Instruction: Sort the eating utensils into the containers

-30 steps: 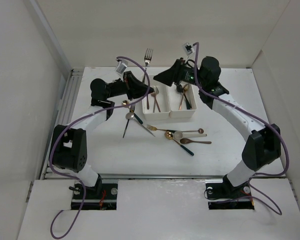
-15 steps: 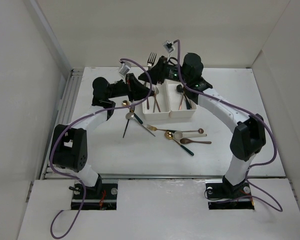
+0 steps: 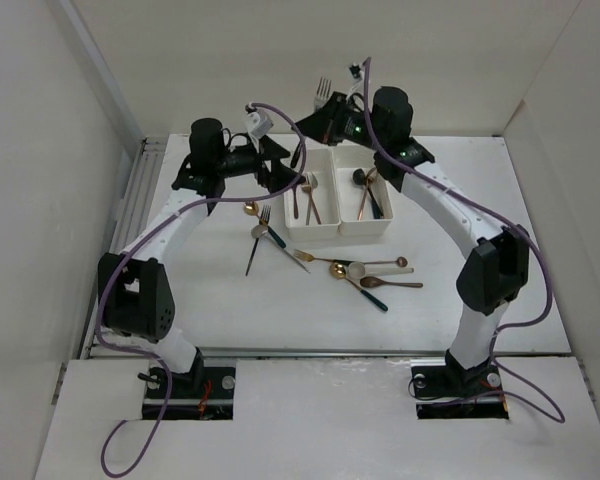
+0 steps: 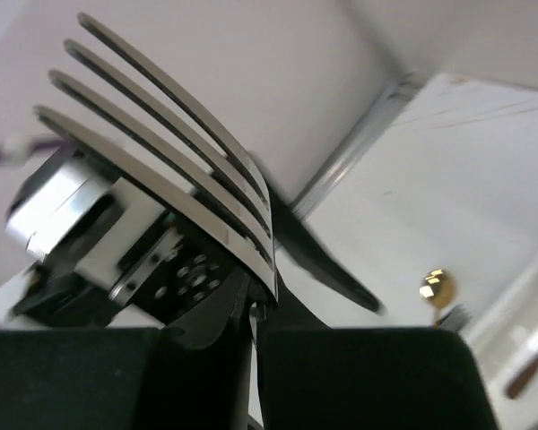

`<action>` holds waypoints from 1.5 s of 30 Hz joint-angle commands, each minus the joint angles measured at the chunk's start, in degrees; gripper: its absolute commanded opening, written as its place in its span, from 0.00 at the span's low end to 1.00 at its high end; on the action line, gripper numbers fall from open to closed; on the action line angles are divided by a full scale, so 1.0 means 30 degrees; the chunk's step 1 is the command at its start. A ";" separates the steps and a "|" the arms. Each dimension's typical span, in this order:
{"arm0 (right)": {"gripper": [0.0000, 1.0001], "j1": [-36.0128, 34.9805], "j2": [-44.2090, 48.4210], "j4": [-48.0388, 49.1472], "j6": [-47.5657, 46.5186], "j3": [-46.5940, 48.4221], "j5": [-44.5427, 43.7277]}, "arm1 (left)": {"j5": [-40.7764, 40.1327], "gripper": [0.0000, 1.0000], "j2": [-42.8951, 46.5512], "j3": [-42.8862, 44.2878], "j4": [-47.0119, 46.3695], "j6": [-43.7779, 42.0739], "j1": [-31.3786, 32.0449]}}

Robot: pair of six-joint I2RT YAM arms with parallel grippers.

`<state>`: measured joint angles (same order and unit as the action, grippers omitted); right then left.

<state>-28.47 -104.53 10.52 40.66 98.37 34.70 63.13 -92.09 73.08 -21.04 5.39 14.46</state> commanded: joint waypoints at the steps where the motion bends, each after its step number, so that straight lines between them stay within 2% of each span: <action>1: 0.00 0.0847 -0.1387 -0.5164 -0.1331 0.2887 -0.4965 | -0.6579 1.00 0.0694 0.1630 1.0633 -1.1123 -0.0278; 2: 0.00 0.0847 -0.2035 -0.6628 -0.1744 0.3794 -0.6830 | -1.0807 1.00 0.0959 0.1163 1.0645 -1.1344 -0.0278; 3: 0.00 0.0847 -0.2795 -1.0036 -0.2270 0.6239 -0.7777 | -1.2531 1.00 0.1281 0.0665 1.0645 -1.1579 -0.0278; 5: 0.00 0.0673 -0.5547 -1.3626 -0.3736 0.9295 -1.0059 | -1.5491 1.00 0.2535 -0.0829 1.0645 -1.2977 -0.0745; 6: 0.00 0.0497 -0.6514 -1.5240 -0.4205 1.2124 -1.2160 | -1.6145 1.00 0.3153 -0.1356 1.0645 -1.3509 -0.0747; 7: 0.00 0.0234 -0.7365 -1.7141 -0.4731 1.3051 -1.2674 | -1.6790 1.00 0.3826 -0.2667 1.0239 -1.3863 -0.0747; 8: 0.00 0.0232 -0.8620 -1.7682 -0.5085 1.3641 -1.2998 | -1.7435 1.00 0.5312 -0.3405 0.8959 -1.3866 -0.0747; 10: 0.00 0.0056 -0.9217 -1.7922 -0.5293 1.3414 -1.2389 | -1.9077 1.00 0.6668 -0.4869 0.7896 -1.4071 -0.0747; 13: 0.00 0.0056 -0.9569 -1.7922 -0.5293 1.2391 -1.2210 | -2.0339 1.00 0.8429 -0.5286 0.6868 -1.3343 -0.0747; 17: 0.00 -0.0118 -1.0244 -1.8303 -0.5293 1.2211 -1.2388 | -2.1691 1.00 0.9048 -0.5287 0.6632 -0.8279 -0.0747; 18: 0.13 -0.0120 -1.0505 -1.8303 -0.5293 1.1979 -1.2386 | -2.1109 1.00 0.9048 -0.5287 0.6922 -0.7923 -0.0747; 19: 0.20 -0.0120 -1.0508 -1.8303 -0.5293 1.1977 -1.2096 | -2.0262 1.00 0.8845 -0.5287 0.7650 -0.7919 -0.0747; 21: 0.37 -0.0325 -1.0508 -1.8303 -0.5293 1.1801 -1.1685 | -2.0254 1.00 0.8288 -0.5084 0.8153 -0.7279 -0.0484; 22: 0.56 -0.0325 -1.0508 -1.8303 -0.5119 1.1801 -1.1480 | -2.0428 1.00 0.7764 -0.4705 0.8764 -0.6433 -0.0484; 23: 0.63 -0.0325 -1.0160 -1.8303 -0.5117 1.1801 -1.1275 | -2.0429 1.00 0.7498 -0.4469 0.9060 -0.6106 -0.0484; 25: 0.71 -0.0325 -0.9138 -1.8303 -0.5117 1.1801 -1.1273 | -2.0429 1.00 0.7261 -0.4291 0.9268 -0.5694 -0.0484; 26: 0.74 -0.0325 -0.8725 -1.8303 -0.5117 1.1801 -1.1273 | -2.0603 0.96 0.7261 -0.4291 0.9268 -0.5315 -0.0309; 28: 0.75 -0.0325 -0.7759 -1.8303 -0.5117 1.1627 -1.1070 | -2.0605 0.94 0.7261 -0.4291 0.9036 -0.5138 -0.0308; 30: 0.75 -0.0325 -0.5740 -1.8129 -0.6693 1.0926 -1.0079 | -2.0605 0.94 0.7610 -0.4465 0.8829 -0.4933 -0.0308; 33: 0.75 -0.0557 -0.2518 -1.7483 -0.9506 0.7533 -0.9222 | -2.2061 0.92 0.7786 -0.4467 0.8419 -0.4320 -0.0308; 35: 0.73 -0.1551 -0.0792 -1.7686 -1.0299 0.4342 -1.0971 | -2.3818 0.88 0.7788 -0.4467 0.8419 -0.2070 -0.0308; 37: 0.55 -0.2750 -0.0169 -1.8125 -0.9839 0.2085 -1.4735 | -2.5635 0.86 0.8283 -0.4467 0.9061 0.0040 -0.0830; 39: 0.44 -0.4334 0.0298 -1.8801 -0.8379 -0.0466 -1.4879 | -2.5849 0.86 0.8547 -0.4467 1.0082 0.2437 -0.1011; 42: 0.44 -0.5452 0.1614 -1.8801 -0.7494 -0.3370 -1.4642 | -2.4213 0.86 0.9222 -0.5341 1.0557 0.3359 -0.1538; 45: 0.51 -0.5452 0.2060 -2.0929 -0.6380 -0.4891 -1.4642 | -2.3391 0.84 1.0042 -0.6221 1.1316 0.3972 -0.1538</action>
<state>-46.61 -99.63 -45.43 17.76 87.05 -6.09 -8.78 -65.23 56.45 10.63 11.14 9.80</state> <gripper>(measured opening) 0.500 0.846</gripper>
